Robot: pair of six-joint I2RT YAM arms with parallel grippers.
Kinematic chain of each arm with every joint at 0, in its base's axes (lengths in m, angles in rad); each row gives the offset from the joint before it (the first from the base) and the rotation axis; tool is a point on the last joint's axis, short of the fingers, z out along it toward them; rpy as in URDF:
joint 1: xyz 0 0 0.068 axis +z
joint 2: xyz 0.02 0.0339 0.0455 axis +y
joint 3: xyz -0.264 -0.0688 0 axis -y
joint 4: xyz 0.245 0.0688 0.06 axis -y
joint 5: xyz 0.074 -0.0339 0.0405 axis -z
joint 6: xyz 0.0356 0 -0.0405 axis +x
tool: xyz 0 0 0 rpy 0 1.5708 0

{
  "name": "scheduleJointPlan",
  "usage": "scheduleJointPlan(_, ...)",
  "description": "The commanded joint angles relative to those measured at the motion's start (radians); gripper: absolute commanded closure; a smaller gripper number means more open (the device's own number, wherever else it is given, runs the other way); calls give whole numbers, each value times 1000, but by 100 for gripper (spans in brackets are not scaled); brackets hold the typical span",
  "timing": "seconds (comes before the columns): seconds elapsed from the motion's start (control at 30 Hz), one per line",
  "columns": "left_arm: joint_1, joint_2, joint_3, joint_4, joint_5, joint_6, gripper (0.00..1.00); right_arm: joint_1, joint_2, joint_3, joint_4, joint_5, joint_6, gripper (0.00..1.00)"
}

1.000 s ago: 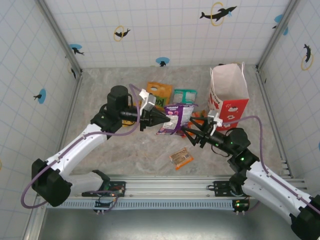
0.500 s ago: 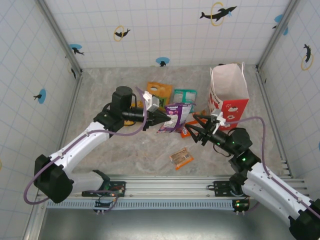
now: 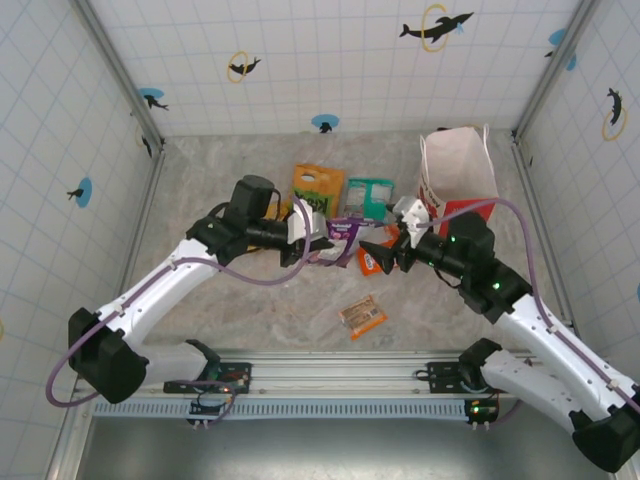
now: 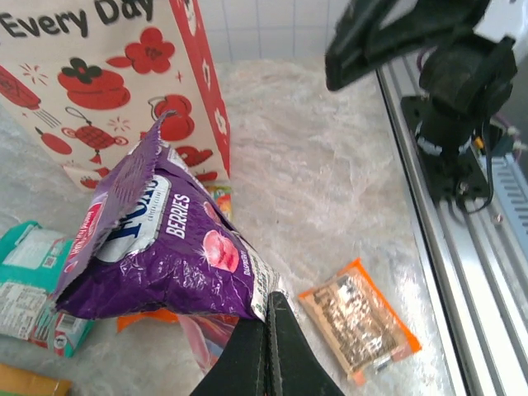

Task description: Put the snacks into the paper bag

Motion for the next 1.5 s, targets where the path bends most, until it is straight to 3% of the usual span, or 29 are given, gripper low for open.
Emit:
scheduleJointPlan(0.0, -8, -23, 17, -72, -29, 187, 100, 2, 71, 120, -228, -26, -205, 5)
scheduleJointPlan(0.27, -56, -14, 16, -138, -120, 302, 100, 69, 240, 247, -385, -17, -383, 8)
scheduleJointPlan(0.57, -92, -16, 18, -141, -164, 307, 100, 87, 388, 323, -476, -88, -421, 9)
scheduleJointPlan(0.77, -94, -42, 4, -75, -192, 260, 100, 86, 419, 304, -464, -168, -377, 30)
scheduleJointPlan(1.13, -96, -59, -12, 8, -269, 137, 100, 71, 340, 213, -345, -174, -327, 77)
scheduleJointPlan(1.33, -96, -66, -16, 53, -351, 0, 76, 47, 274, 182, -294, -143, -280, 94)
scheduleJointPlan(1.47, -96, -93, -74, 176, -472, -195, 38, 6, 203, 132, -196, -117, -204, 97)
